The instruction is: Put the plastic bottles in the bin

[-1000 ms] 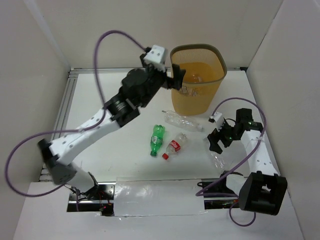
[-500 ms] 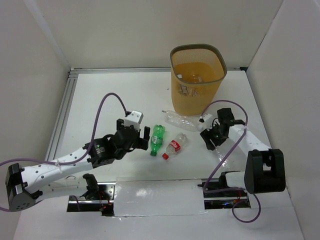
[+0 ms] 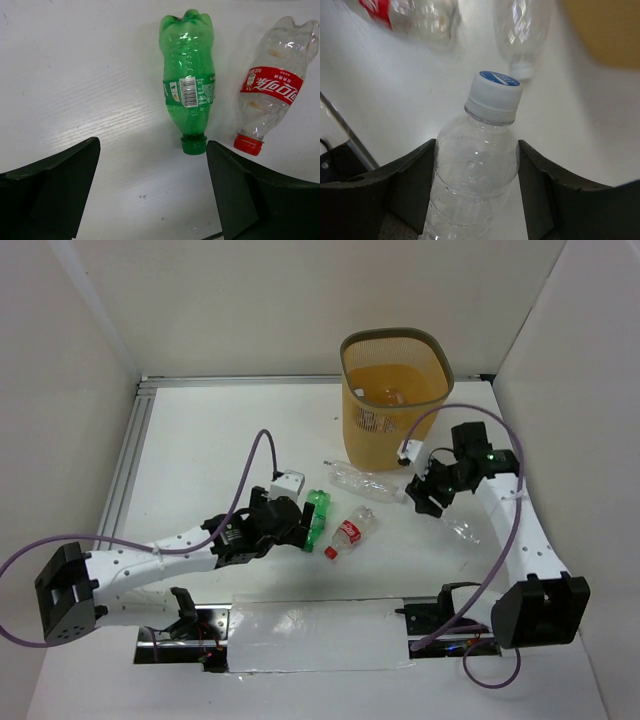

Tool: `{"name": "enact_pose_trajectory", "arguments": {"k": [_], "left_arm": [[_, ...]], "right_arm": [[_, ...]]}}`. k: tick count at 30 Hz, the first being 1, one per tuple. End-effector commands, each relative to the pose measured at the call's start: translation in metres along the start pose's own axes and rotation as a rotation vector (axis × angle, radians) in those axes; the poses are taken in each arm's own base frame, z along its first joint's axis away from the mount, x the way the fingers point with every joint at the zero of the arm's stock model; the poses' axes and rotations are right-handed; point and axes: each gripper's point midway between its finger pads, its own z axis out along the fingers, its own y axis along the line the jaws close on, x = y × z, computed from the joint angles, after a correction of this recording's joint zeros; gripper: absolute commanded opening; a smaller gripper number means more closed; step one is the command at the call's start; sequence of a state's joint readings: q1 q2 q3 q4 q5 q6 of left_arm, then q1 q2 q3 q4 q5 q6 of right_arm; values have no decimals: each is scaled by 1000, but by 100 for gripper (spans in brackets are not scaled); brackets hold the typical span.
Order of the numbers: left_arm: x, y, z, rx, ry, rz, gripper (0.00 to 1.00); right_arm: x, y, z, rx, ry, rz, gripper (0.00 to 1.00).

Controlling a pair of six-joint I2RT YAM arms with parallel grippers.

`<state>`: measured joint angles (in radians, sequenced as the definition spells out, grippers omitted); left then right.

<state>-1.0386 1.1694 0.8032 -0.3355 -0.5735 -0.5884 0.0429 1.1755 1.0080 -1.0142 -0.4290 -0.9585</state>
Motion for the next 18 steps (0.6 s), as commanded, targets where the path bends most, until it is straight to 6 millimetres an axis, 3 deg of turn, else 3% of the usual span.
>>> {"name": "enact_pose_trajectory", "arguments": {"k": [1,2,6,7,9,10,12,14,17,18], "left_arm": [[-9,-19,3,48,-9,-65,100],[-8,-22,3,62,0,-75,100],[-2,-28,7,75,24,-95,100],[-1,-30,7,82,29,-95,100],[-2,-33,6,97,27,-100,100],[-2,-33,6,97,27,-100,100],[-5,-36,5,110,26,-104,100],[-6,-38,2,122,20,-103,100],[-9,-38,0,126,13,-108,100],[-9,-38,0,126,13,-108,100]], "right_arm": [[-57,29,-53,-124,-179,-240,25],[-86,29,-67,-129,-247,-299,25],[-149,47,-90,-186,-367,-382,25],[-175,45,-101,-185,-416,-406,25],[-206,43,-115,-190,-494,-402,25],[-234,36,-129,-181,-568,-425,25],[-262,33,-147,-180,-652,-396,25],[-305,19,-180,-100,-795,-448,25],[-341,2,-220,0,-947,-368,26],[-365,-9,-246,90,-1060,-376,26]]}}
